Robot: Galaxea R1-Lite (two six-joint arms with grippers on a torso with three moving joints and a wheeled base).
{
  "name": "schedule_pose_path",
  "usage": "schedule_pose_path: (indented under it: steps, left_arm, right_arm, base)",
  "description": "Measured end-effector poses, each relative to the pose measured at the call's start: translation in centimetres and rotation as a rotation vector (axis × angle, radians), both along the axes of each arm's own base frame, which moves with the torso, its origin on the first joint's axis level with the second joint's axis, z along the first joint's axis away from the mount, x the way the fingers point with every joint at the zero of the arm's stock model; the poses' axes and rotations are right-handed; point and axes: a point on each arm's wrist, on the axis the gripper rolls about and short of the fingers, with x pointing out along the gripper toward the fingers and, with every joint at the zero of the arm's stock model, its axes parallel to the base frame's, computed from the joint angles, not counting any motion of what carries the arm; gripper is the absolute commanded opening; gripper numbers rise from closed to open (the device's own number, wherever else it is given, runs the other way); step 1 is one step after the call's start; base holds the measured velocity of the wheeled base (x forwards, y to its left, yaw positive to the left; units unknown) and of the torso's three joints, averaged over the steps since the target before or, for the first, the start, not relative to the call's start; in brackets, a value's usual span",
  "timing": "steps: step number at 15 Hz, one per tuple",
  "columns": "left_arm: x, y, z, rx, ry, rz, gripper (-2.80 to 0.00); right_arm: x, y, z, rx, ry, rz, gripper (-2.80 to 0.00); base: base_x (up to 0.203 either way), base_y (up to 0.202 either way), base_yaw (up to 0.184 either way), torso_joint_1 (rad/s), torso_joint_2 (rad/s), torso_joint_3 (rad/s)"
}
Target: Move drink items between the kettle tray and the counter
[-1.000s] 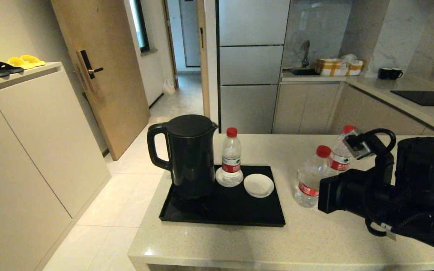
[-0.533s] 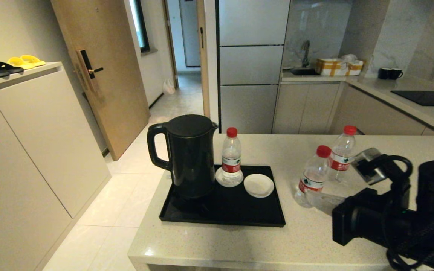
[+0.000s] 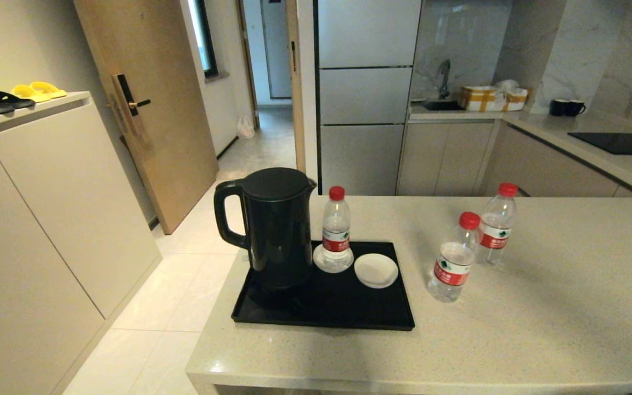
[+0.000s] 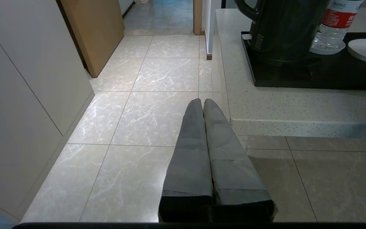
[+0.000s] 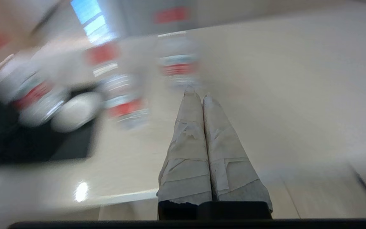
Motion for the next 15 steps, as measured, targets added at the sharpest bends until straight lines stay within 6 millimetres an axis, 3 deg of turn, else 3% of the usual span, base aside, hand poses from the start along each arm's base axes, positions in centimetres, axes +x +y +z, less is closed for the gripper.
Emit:
schedule_pose_path:
  steps: [2, 4, 5, 7, 9, 11, 13, 15]
  left_arm:
    - [0.0, 0.0, 0.0, 0.000, 0.000, 0.000, -2.80]
    - [0.0, 0.0, 0.0, 0.000, 0.000, 0.001, -2.80]
    - [0.0, 0.0, 0.0, 0.000, 0.000, 0.000, -2.80]
    - [0.0, 0.0, 0.0, 0.000, 0.000, 0.000, -2.80]
    - [0.0, 0.0, 0.0, 0.000, 0.000, 0.001, -2.80]
    - [0.0, 0.0, 0.0, 0.000, 0.000, 0.000, -2.80]
    - [0.0, 0.0, 0.0, 0.000, 0.000, 0.000, -2.80]
    - [0.0, 0.0, 0.0, 0.000, 0.000, 0.000, -2.80]
  right_arm:
    - [-5.5, -1.9, 1.1, 0.074, -0.008, -0.197, -2.80]
    - [-10.2, -1.5, 1.5, 0.065, 0.054, -0.297, -2.80]
    - [-11.9, -0.9, 0.9, 0.058, 0.114, -0.319, -2.80]
    - [-13.4, -0.3, -1.2, 0.031, 0.214, -0.313, -2.80]
    - [-12.2, -0.2, -4.1, -0.039, 0.255, -0.286, -2.80]
    - [-8.7, -0.2, -8.7, -0.131, 0.287, -0.220, -2.80]
    - [-5.7, -0.1, -12.5, -0.209, 0.214, -0.088, -2.80]
    - [-4.3, 0.3, -13.8, -0.263, 0.043, 0.101, -2.80]
  base:
    - [0.000, 0.000, 0.000, 0.000, 0.00, 0.000]
    - [0.000, 0.000, 0.000, 0.000, 0.00, 0.000]
    - [0.000, 0.000, 0.000, 0.000, 0.00, 0.000]
    - [0.000, 0.000, 0.000, 0.000, 0.00, 0.000]
    - [0.000, 0.000, 0.000, 0.000, 0.00, 0.000]
    - [0.000, 0.000, 0.000, 0.000, 0.00, 0.000]
    - [0.000, 0.000, 0.000, 0.000, 0.00, 0.000]
    - [0.000, 0.000, 0.000, 0.000, 0.00, 0.000]
